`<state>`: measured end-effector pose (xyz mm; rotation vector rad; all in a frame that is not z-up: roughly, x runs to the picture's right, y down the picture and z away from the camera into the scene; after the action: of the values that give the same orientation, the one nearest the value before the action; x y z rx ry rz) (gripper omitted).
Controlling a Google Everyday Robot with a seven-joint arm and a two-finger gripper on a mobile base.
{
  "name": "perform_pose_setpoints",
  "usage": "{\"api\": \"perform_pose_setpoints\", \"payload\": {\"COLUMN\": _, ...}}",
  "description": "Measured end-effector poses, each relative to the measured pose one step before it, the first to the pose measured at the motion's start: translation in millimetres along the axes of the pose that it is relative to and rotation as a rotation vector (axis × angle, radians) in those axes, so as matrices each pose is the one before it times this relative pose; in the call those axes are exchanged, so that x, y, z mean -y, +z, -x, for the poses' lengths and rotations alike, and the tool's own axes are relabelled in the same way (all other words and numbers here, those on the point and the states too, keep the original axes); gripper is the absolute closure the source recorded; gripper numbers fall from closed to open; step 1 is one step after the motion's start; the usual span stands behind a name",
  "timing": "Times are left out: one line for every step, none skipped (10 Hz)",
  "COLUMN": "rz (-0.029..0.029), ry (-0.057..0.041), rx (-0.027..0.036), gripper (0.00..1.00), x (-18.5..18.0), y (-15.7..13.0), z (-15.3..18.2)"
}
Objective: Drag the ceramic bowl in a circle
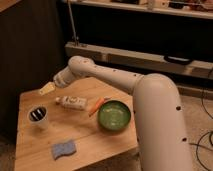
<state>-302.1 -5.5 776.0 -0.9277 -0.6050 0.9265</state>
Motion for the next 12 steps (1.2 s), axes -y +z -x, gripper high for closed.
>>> {"api": "perform_pose_setpoints", "payload": {"rz": 0.00006, "ry": -0.00018, "rx": 0.00017, "gripper": 0.20, "x": -0.11, "y": -0.01, "z": 0.14}}
{"api": "perform_pose_setpoints", "payload": {"rz": -0.00011, "ry": 0.00016, "rx": -0.00008, "gripper": 0.20, "x": 0.11, "y": -0.05, "z": -0.10}}
{"api": "perform_pose_setpoints", "payload": {"rz": 0.00024, "ry": -0.00018, "rx": -0.00011, "gripper": 0.20, "x": -0.18, "y": 0.12, "z": 0.03}}
{"api": "perform_pose_setpoints", "payload": {"rz": -0.00010, "ry": 0.00014, "rx": -0.00006, "gripper": 0.20, "x": 0.12, "y": 0.02, "z": -0.07}}
{"api": "perform_pose_setpoints", "payload": {"rz": -0.00007, "ry": -0.00028, "rx": 0.00028, "gripper": 0.20, "x": -0.12, "y": -0.14, "z": 0.21}}
{"api": "perform_pose_setpoints", "payload": {"rz": 0.00021, "ry": 0.00011, "rx": -0.00041, "gripper": 0.20, "x": 0.00, "y": 0.26, "z": -0.20}}
{"api": "perform_pose_setpoints", "payload": {"rz": 0.00001, "ry": -0.00018, "rx": 0.00002, "gripper": 0.20, "x": -0.09, "y": -0.01, "z": 0.08}}
{"api": "perform_pose_setpoints", "payload": {"rz": -0.00013, "ry": 0.00009, "rx": 0.00051, "gripper": 0.20, "x": 0.09, "y": -0.19, "z": 0.43}}
{"api": "perform_pose_setpoints", "payload": {"rz": -0.00195, "ry": 0.00043, "rx": -0.00419, "gripper": 0.20, "x": 1.14, "y": -0.80, "z": 0.94}}
{"api": "perform_pose_setpoints", "payload": {"rz": -0.01071, "ry": 0.02255, "rx": -0.01307, "gripper": 0.20, "x": 3.87, "y": -6.44, "z": 1.30}}
{"api": "perform_pose_setpoints", "payload": {"rz": -0.01180, "ry": 0.02205, "rx": -0.00785, "gripper": 0.20, "x": 7.15, "y": -8.48, "z": -1.25}}
{"api": "perform_pose_setpoints", "payload": {"rz": -0.01452, "ry": 0.02704, "rx": -0.00841, "gripper": 0.20, "x": 8.83, "y": -13.46, "z": -4.07}}
